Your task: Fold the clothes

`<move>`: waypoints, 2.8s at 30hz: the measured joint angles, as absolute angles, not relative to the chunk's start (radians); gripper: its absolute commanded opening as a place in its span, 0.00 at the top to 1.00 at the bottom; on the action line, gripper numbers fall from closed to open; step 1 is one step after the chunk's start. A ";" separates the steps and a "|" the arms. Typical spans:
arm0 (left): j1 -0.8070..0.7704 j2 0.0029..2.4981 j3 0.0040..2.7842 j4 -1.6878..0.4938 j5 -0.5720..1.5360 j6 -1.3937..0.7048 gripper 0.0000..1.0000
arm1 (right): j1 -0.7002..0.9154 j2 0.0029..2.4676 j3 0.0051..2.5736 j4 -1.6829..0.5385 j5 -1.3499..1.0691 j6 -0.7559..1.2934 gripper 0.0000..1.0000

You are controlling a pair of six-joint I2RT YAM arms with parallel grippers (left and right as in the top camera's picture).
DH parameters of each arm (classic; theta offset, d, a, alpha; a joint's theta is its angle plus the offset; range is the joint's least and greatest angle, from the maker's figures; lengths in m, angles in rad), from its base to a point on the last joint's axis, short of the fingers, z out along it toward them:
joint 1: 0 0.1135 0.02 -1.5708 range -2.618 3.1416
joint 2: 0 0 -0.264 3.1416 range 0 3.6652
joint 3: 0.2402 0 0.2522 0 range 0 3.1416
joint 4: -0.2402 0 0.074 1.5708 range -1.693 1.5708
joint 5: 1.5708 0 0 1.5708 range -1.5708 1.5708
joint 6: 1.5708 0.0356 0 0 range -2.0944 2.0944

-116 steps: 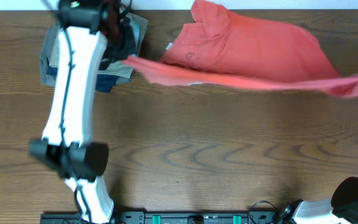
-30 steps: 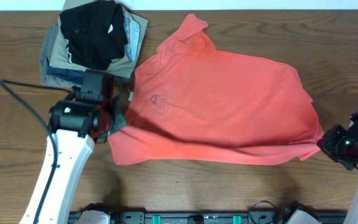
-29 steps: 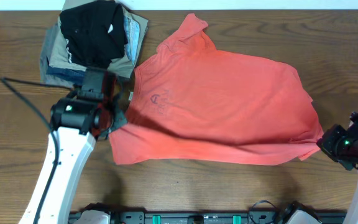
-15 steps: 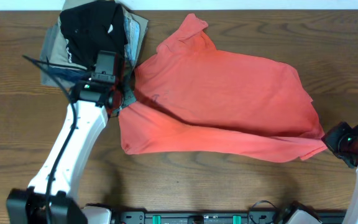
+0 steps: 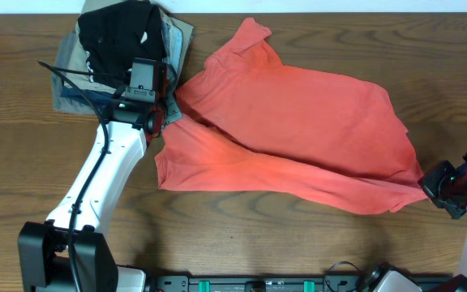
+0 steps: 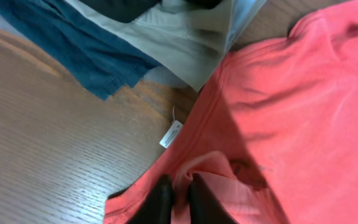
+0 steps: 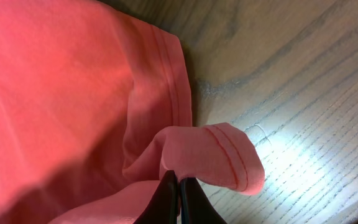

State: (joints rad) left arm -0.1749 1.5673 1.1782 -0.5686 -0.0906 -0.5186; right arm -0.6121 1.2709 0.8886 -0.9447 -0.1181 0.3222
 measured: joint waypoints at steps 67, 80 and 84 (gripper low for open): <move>-0.175 1.796 1.150 -0.888 0.150 -0.440 0.59 | -0.532 1.361 0.666 -0.859 -0.067 0.389 0.64; -0.175 1.796 1.150 -0.890 0.150 -0.437 0.59 | -0.531 1.381 0.656 -0.785 -0.072 0.389 0.63; -0.175 1.796 1.150 -0.890 0.150 -0.437 0.59 | -0.531 1.382 0.628 -0.751 -0.081 0.389 0.63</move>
